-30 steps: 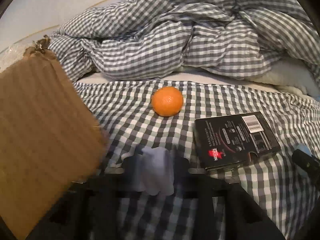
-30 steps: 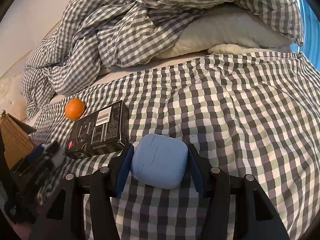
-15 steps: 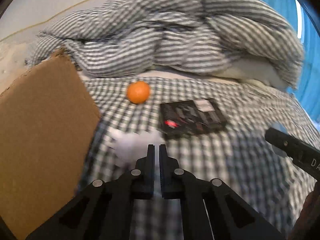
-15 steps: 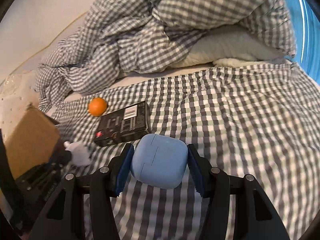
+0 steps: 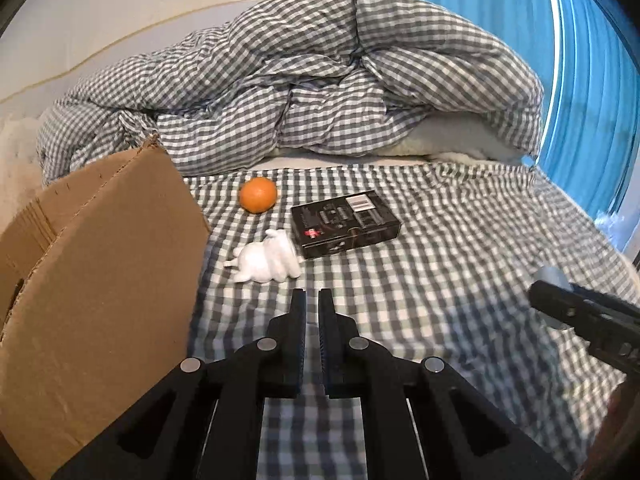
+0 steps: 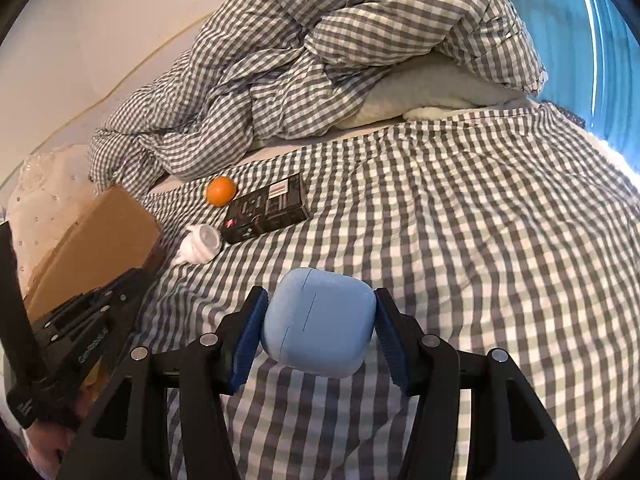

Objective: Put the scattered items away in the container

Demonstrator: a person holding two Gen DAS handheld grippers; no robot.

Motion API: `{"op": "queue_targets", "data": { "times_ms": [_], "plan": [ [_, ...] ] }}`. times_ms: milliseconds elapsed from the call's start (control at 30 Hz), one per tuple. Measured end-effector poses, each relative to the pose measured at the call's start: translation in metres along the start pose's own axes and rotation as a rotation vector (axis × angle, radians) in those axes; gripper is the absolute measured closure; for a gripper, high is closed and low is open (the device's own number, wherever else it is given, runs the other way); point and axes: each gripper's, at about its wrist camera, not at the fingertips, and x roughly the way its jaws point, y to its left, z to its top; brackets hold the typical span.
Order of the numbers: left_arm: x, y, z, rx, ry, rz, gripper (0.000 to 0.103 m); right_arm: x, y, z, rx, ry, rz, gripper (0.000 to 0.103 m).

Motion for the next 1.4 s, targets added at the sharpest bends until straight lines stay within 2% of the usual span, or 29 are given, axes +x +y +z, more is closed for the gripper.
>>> {"op": "queue_targets", "data": {
  "times_ms": [67,167,233,267,300,367,433,567,733,900,1000,1033,1067,1200,1267,1400],
  "plan": [
    [0.003,0.001,0.0,-0.003,0.018,-0.011,0.097,-0.003,0.002,-0.002,-0.006,-0.005,0.015,0.049],
    [0.008,0.003,0.002,-0.015,0.005,-0.004,0.096,-0.007,0.001,-0.001,-0.012,-0.016,0.034,0.049],
    [0.023,-0.001,0.006,0.021,0.014,0.004,0.076,-0.006,-0.004,-0.001,-0.003,-0.016,0.044,0.049],
    [0.031,-0.005,0.008,0.044,0.018,0.023,0.047,-0.005,-0.006,-0.001,0.003,-0.015,0.05,0.049],
    [0.04,-0.007,0.009,0.064,0.011,0.052,0.032,-0.004,-0.009,-0.002,0.009,-0.015,0.053,0.049],
    [0.059,-0.011,0.012,0.083,-0.001,0.099,0.032,-0.001,-0.014,-0.003,0.022,-0.011,0.057,0.049],
    [0.082,-0.011,0.016,0.086,0.026,0.147,0.032,0.003,-0.019,-0.004,0.036,-0.007,0.061,0.049],
    [0.119,0.005,0.023,0.025,0.073,0.217,0.032,0.008,-0.028,-0.002,0.048,-0.005,0.066,0.049],
    [0.142,0.026,0.028,-0.062,0.115,0.213,0.03,0.013,-0.034,0.0,0.057,-0.008,0.076,0.049],
    [0.172,0.025,0.027,-0.048,0.199,0.234,0.017,0.021,-0.036,-0.002,0.075,0.004,0.081,0.049],
    [0.174,0.029,0.028,-0.08,0.191,0.215,0.017,0.023,-0.037,-0.003,0.076,0.009,0.081,0.049],
    [0.174,0.029,0.028,-0.08,0.191,0.208,0.02,0.023,-0.037,-0.003,0.077,0.009,0.081,0.049],
    [0.173,0.028,0.028,-0.077,0.186,0.192,0.033,0.024,-0.037,-0.002,0.076,0.01,0.081,0.049],
    [0.166,0.02,0.029,-0.06,0.174,0.18,0.035,0.023,-0.035,-0.004,0.071,0.013,0.08,0.049],
    [0.158,0.017,0.029,-0.063,0.15,0.174,0.041,0.022,-0.032,-0.004,0.067,0.011,0.079,0.049],
    [0.128,0.005,0.03,-0.06,0.094,0.146,0.041,0.017,-0.028,-0.003,0.058,0.006,0.079,0.049]
  ]
}}
